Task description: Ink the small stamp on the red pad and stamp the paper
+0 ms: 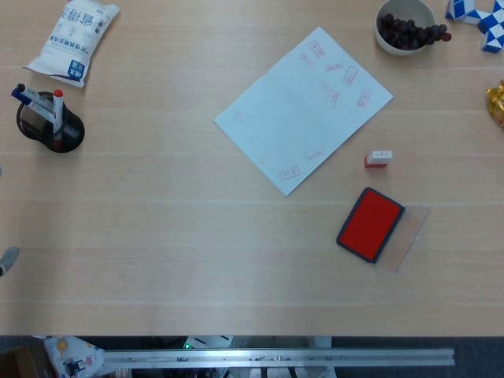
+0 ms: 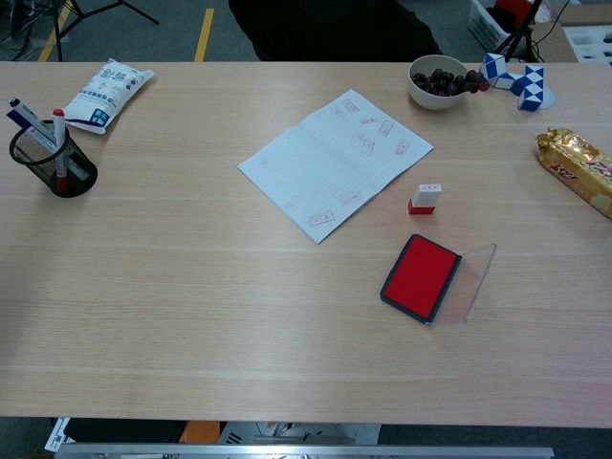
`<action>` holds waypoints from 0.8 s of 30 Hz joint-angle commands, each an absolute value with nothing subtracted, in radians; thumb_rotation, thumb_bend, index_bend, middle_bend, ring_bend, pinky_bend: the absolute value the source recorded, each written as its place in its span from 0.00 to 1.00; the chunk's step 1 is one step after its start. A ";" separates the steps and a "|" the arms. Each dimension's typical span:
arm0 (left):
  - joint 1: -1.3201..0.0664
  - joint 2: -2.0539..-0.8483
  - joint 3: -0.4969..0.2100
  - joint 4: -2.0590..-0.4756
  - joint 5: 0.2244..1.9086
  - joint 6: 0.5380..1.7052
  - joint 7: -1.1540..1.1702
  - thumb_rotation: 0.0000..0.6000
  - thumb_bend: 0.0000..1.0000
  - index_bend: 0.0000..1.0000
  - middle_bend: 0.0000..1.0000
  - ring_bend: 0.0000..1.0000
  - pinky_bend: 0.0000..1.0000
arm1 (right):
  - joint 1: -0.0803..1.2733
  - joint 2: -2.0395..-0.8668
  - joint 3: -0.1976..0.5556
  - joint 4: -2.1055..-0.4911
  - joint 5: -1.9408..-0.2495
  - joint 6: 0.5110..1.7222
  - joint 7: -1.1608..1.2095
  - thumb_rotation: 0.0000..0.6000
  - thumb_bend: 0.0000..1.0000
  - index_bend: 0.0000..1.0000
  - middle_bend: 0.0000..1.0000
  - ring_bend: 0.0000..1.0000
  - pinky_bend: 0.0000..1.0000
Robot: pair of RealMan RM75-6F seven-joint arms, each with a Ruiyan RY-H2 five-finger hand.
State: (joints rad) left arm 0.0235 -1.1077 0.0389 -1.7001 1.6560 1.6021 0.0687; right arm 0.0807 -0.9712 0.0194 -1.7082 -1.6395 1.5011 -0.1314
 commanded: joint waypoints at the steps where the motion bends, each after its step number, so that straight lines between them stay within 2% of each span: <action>1: 0.022 -1.110 0.040 -1.699 1.656 1.598 0.066 1.00 0.12 0.00 0.12 0.13 0.09 | 0.081 -0.970 0.020 -1.709 -1.639 1.502 -0.126 1.00 0.35 0.57 0.51 0.43 0.35; 10: 0.022 -1.112 0.046 -1.699 1.671 1.602 0.067 1.00 0.12 0.00 0.12 0.13 0.09 | 0.088 -0.953 0.032 -1.723 -1.634 1.503 -0.130 1.00 0.35 0.57 0.51 0.43 0.35; 18: 0.022 -1.108 0.049 -1.706 1.682 1.606 0.069 1.00 0.12 0.00 0.12 0.13 0.09 | 0.164 -0.939 0.052 -1.804 -1.613 1.383 -0.209 1.00 0.35 0.57 0.51 0.43 0.35; 24: 0.025 -1.103 0.050 -1.705 1.682 1.611 0.062 1.00 0.12 0.00 0.12 0.13 0.09 | 0.243 -0.973 0.073 -1.863 -1.593 1.276 -0.273 1.00 0.35 0.57 0.50 0.42 0.35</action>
State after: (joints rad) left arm 0.0251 -1.1033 0.0504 -1.7055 1.6822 1.6114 0.0620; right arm 0.2181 -0.9569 0.0629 -1.8432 -1.6060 1.3053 -0.2472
